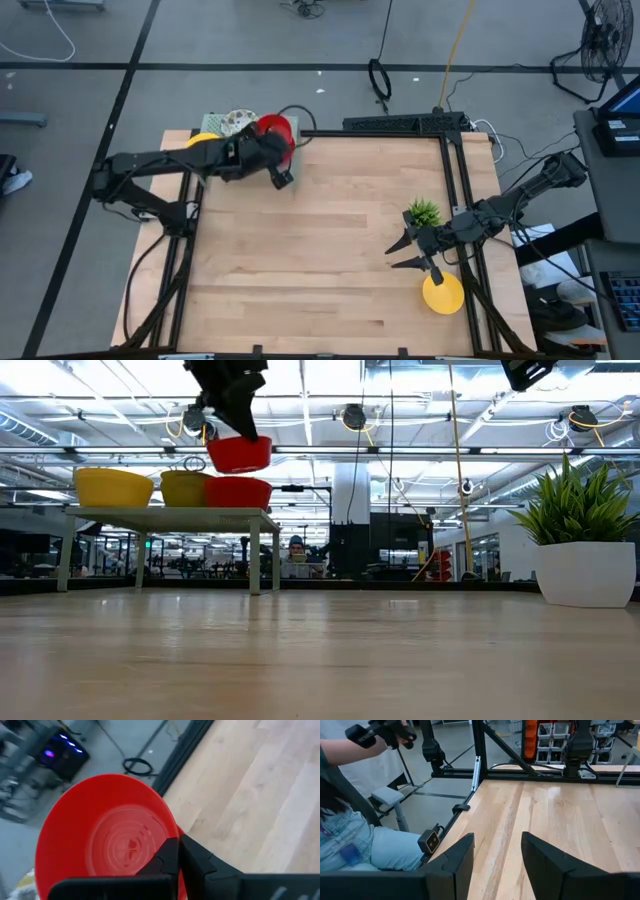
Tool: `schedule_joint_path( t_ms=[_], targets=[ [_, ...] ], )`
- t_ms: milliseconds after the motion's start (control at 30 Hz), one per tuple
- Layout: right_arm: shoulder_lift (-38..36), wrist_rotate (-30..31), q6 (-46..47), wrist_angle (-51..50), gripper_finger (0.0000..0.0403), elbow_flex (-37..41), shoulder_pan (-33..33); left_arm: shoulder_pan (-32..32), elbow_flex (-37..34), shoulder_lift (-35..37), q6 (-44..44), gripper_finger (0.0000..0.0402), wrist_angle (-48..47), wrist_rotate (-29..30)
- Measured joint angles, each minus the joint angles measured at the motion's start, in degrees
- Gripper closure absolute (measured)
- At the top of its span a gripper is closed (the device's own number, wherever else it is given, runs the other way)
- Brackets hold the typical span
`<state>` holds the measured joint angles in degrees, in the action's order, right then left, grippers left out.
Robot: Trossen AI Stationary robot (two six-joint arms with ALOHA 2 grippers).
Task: Pick & Place Mini bowls
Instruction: Stack the red bowl on the red bowl on the shelf
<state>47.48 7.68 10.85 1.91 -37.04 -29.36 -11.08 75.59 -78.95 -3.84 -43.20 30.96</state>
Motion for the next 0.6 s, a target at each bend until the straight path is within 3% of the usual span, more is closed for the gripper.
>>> schedule_joint_path(
  t_ms=[233,600],
  targets=[
    [0.00,0.02,-1.49,0.00,0.0252,0.00,0.00,-4.30,-0.01,-1.02,-1.18,0.0396,-1.23,-4.59],
    [0.00,0.00,-1.49,0.00,0.0252,0.00,0.01,-5.09,-0.04,-2.99,-1.94,0.0396,-2.35,-8.79]
  ],
)
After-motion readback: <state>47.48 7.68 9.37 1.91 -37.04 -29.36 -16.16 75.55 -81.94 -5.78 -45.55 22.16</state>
